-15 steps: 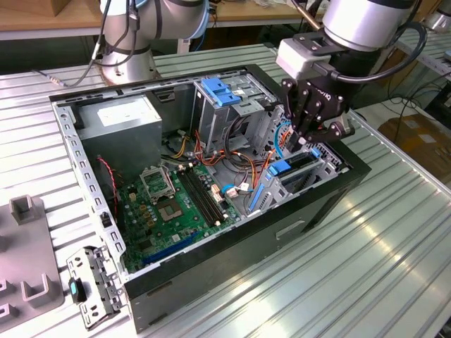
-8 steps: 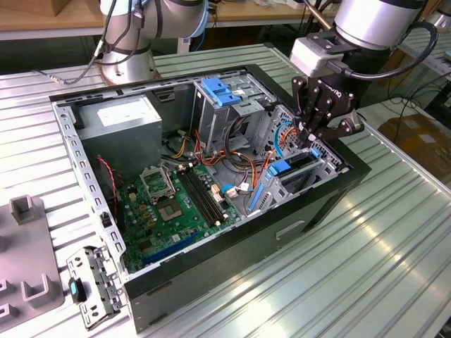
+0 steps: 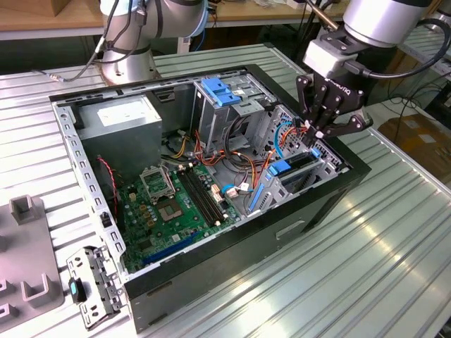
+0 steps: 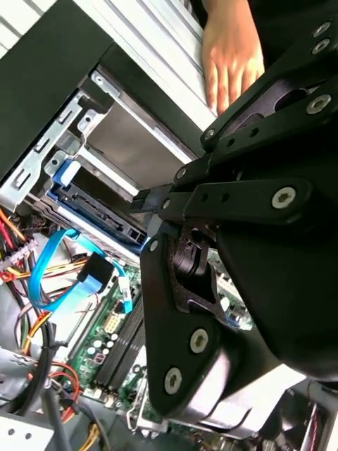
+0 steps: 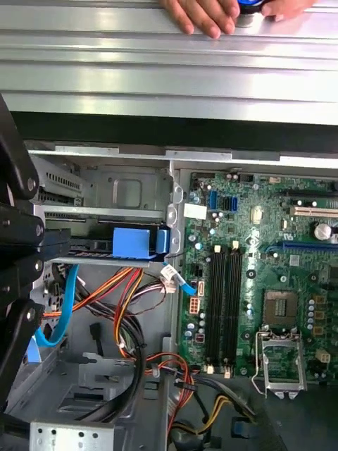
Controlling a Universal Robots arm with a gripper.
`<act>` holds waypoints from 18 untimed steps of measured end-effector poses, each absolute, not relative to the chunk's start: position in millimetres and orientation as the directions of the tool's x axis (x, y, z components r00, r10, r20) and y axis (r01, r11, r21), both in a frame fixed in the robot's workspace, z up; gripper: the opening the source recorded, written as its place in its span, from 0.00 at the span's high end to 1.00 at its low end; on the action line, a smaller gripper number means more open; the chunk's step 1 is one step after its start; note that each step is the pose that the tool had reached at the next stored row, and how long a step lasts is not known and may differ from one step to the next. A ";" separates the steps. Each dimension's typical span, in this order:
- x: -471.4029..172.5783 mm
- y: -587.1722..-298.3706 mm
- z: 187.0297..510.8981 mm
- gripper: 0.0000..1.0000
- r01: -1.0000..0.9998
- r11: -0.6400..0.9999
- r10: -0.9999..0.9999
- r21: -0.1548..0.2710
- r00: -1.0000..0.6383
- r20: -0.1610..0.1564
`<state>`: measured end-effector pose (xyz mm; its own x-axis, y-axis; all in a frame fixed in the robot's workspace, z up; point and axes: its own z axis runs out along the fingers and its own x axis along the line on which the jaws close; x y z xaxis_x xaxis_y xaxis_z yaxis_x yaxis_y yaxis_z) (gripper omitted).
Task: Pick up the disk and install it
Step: 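Insert the first disk wire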
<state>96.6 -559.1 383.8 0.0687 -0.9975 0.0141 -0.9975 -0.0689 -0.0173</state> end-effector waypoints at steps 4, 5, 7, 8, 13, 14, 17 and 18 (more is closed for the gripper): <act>110.3 -558.9 386.0 0.89 -0.995 -0.103 -0.995 -0.015 0.103 0.014; 114.8 -558.8 386.0 0.89 -0.994 -0.106 -0.994 -0.015 0.106 0.014; 124.9 -558.3 386.0 0.89 -0.994 -0.111 -0.994 -0.014 0.111 0.014; 130.0 -557.9 386.0 0.89 -0.993 -0.114 -0.993 -0.014 0.114 0.014; 136.5 -556.3 386.0 0.89 -0.985 -0.174 -0.985 -0.014 0.174 0.014; 136.5 -556.4 386.0 0.89 -0.981 -0.193 -0.981 -0.014 0.192 0.014; 136.7 -556.4 386.0 0.89 -0.964 -0.265 -0.964 -0.014 0.265 0.014; 136.7 -556.4 386.2 0.89 -0.962 -0.274 -0.962 -0.014 0.274 0.014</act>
